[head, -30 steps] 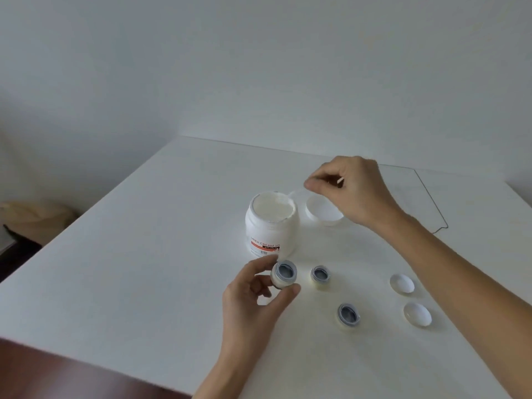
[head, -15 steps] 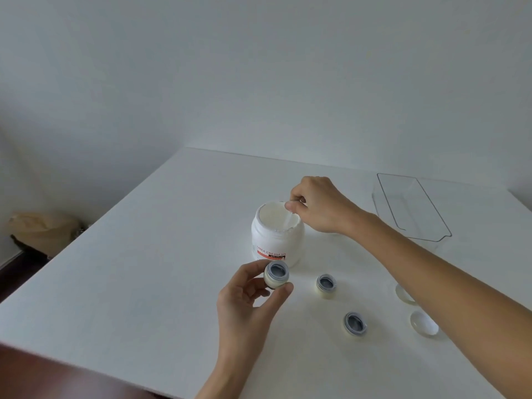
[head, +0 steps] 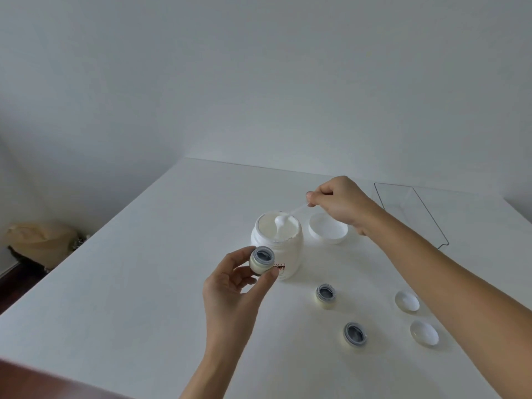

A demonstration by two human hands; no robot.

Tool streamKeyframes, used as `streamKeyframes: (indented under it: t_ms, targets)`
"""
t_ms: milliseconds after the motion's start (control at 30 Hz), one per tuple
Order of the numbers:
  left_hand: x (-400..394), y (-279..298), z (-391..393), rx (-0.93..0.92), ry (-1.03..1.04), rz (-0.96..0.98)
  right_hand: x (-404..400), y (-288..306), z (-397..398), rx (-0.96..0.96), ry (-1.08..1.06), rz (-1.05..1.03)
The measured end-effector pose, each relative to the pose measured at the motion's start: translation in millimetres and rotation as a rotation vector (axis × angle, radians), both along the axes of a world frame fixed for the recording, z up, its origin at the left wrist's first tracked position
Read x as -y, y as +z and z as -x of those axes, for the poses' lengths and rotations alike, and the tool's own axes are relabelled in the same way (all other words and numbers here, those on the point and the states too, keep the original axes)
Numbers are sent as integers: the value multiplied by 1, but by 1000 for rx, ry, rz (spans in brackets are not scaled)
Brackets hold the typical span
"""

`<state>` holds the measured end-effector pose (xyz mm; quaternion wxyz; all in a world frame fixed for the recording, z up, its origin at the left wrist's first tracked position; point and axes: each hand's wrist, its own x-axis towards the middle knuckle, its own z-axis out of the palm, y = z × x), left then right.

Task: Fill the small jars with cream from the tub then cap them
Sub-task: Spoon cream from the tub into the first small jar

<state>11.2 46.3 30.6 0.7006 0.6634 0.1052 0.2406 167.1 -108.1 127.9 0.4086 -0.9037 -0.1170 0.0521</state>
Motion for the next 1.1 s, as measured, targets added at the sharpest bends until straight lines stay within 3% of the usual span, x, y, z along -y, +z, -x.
streamKeyframes:
  t_ms: [200,433,567,867,1100]
  targets:
    - [-3,16,-15,-39,-4,9,4,20,5,-111,17,-178]
    - [0,29,-22,-26,-20,69,-3,22,26,-37,88,-150]
    - [-1,33,-21,-19,-23,72,-6,18,41,225,98,-54]
    - [-5,37,-19,4,-54,149,3,7,75,1176,334,188]
    - [-10,39,-18,-6,-64,171,17,-3,74,1350,310,204]
